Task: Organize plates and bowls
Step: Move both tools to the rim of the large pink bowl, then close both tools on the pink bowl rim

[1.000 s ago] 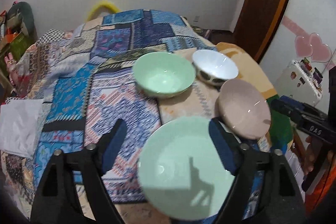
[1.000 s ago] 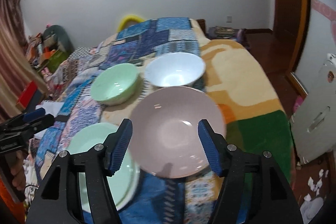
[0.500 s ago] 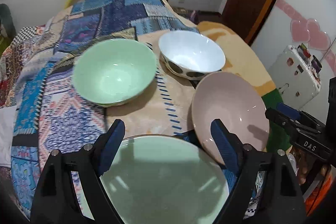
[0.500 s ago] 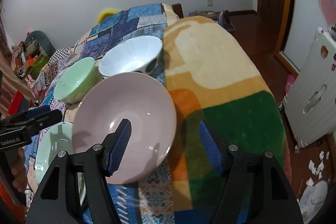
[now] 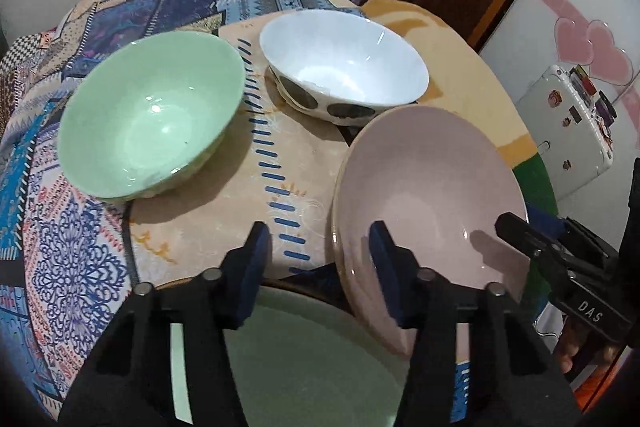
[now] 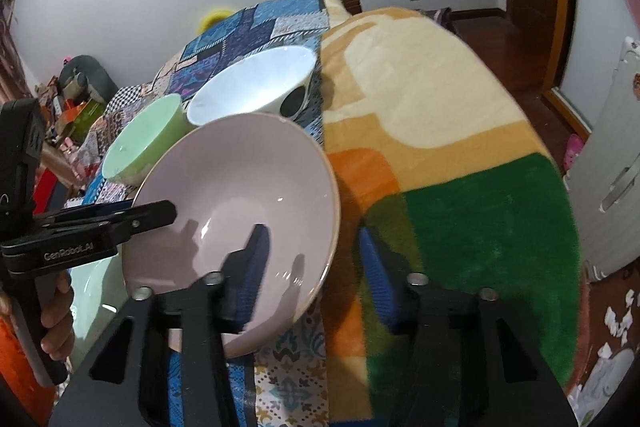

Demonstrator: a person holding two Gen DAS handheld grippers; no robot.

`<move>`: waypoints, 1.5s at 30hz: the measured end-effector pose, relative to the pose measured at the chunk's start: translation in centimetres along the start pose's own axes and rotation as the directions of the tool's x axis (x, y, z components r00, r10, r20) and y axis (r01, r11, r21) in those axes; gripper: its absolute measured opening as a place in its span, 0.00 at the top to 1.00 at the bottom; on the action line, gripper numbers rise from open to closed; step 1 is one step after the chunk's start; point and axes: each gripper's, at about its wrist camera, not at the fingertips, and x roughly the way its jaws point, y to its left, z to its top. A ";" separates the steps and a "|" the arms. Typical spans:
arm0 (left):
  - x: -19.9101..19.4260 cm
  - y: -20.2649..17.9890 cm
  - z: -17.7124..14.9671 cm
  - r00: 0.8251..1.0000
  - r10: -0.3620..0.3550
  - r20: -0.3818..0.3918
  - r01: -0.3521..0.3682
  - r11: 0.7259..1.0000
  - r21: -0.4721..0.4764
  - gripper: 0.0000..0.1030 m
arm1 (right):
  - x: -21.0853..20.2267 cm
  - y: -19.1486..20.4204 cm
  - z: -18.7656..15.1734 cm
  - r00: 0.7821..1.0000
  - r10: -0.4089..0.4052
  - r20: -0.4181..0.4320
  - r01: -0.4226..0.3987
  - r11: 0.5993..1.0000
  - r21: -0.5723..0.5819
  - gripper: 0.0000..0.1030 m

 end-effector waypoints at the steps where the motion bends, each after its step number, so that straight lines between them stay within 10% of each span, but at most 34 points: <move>1: 0.2 -0.1 0.0 1.000 -0.005 -0.007 0.005 1.000 -0.001 0.57 | 0.2 -0.1 -0.1 1.000 0.008 -0.009 -0.008 1.000 0.003 0.65; 11: 1.4 -1.1 0.2 0.998 -0.041 -0.056 0.042 0.999 0.022 0.87 | 1.6 -0.2 -0.7 0.998 0.053 -0.038 -0.051 0.998 0.041 0.85; 45: -10.2 -1.1 -2.5 0.993 -0.028 0.111 0.023 0.999 0.049 0.87 | -5.3 6.0 0.3 0.995 0.049 0.087 -0.045 0.998 -0.042 0.85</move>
